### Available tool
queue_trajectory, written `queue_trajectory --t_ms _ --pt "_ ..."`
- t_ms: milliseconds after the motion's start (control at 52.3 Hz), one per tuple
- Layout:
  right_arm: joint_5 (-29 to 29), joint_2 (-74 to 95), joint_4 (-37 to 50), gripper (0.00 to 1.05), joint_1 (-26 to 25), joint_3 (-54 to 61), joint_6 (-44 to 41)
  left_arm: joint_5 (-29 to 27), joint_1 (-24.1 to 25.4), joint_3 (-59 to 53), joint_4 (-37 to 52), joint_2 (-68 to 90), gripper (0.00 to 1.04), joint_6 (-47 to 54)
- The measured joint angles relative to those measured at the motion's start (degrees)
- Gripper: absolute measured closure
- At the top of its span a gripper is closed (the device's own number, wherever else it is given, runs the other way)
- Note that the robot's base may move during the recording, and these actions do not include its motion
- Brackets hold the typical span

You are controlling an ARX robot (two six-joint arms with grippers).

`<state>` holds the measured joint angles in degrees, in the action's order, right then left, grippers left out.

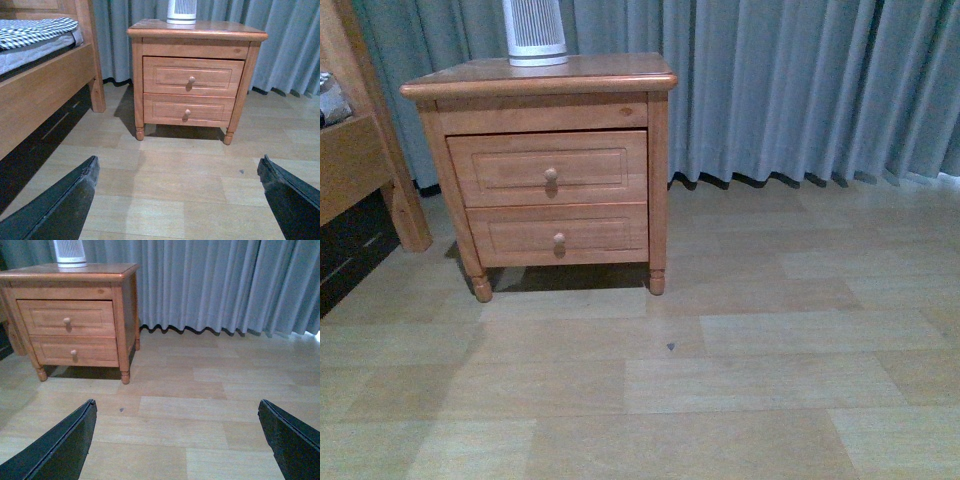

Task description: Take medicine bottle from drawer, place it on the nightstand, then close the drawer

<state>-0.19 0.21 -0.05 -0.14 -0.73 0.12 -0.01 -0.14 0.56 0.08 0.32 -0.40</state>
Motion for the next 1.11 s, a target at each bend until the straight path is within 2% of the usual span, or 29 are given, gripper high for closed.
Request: queue_trajectory --t_ms 1109 --pt "0.0 0.0 0.0 0.07 0.0 0.0 0.0 0.0 0.0 0.0 0.0 0.0 0.07 0.0"
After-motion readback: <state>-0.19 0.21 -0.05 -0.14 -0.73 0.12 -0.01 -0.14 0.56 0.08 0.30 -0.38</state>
